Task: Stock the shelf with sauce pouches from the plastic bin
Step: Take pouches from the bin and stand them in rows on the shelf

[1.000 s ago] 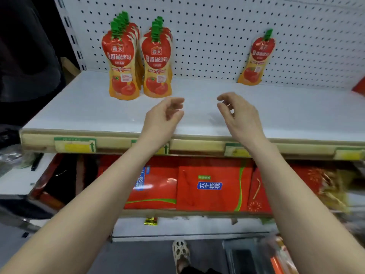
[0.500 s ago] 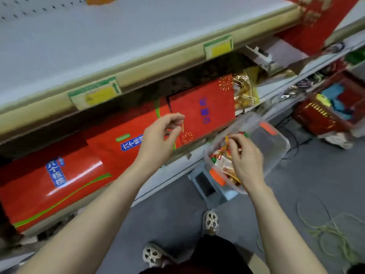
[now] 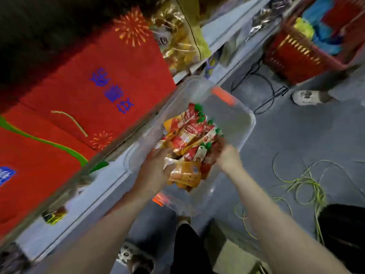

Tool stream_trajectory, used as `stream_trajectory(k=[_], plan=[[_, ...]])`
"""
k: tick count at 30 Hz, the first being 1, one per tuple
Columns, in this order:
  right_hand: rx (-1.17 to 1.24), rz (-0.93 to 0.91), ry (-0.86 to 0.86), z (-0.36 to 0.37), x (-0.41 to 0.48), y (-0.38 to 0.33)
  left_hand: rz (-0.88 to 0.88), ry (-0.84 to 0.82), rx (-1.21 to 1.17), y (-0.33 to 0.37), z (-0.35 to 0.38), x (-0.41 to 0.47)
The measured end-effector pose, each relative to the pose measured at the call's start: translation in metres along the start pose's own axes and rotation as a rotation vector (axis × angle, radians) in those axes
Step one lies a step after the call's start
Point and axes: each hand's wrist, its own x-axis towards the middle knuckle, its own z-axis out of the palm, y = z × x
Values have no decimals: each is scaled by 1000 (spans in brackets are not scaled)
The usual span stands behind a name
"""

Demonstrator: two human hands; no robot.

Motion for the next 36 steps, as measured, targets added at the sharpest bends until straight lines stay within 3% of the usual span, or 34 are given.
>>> stream_trajectory(k=[4, 8, 12, 15, 20, 23, 25, 28, 31, 34, 36], plan=[[5, 101, -33, 28, 61, -7, -26, -99, 63, -25, 45, 29], [141, 223, -16, 57, 87, -15, 69, -170, 362, -45, 61, 33], [302, 327, 54, 61, 97, -19, 136, -101, 588, -44, 65, 36], [585, 332, 135, 49, 94, -19, 189, -46, 591, -36, 64, 34], [814, 93, 184, 27, 73, -11, 196, -35, 631, -22, 52, 28], [869, 4, 311, 8, 60, -12, 310, 58, 599, -13, 47, 28], [790, -77, 397, -8, 53, -16, 435, 150, 510, -8, 42, 27], [454, -226, 426, -20, 49, -23, 548, 175, 497, 1, 30, 32], [328, -257, 277, -11, 55, -23, 413, 106, 465, -8, 34, 39], [336, -203, 97, 3, 71, -16, 64, 159, 46, -10, 45, 36], [305, -181, 11, 13, 84, -10, -73, 218, 35, -12, 57, 34]])
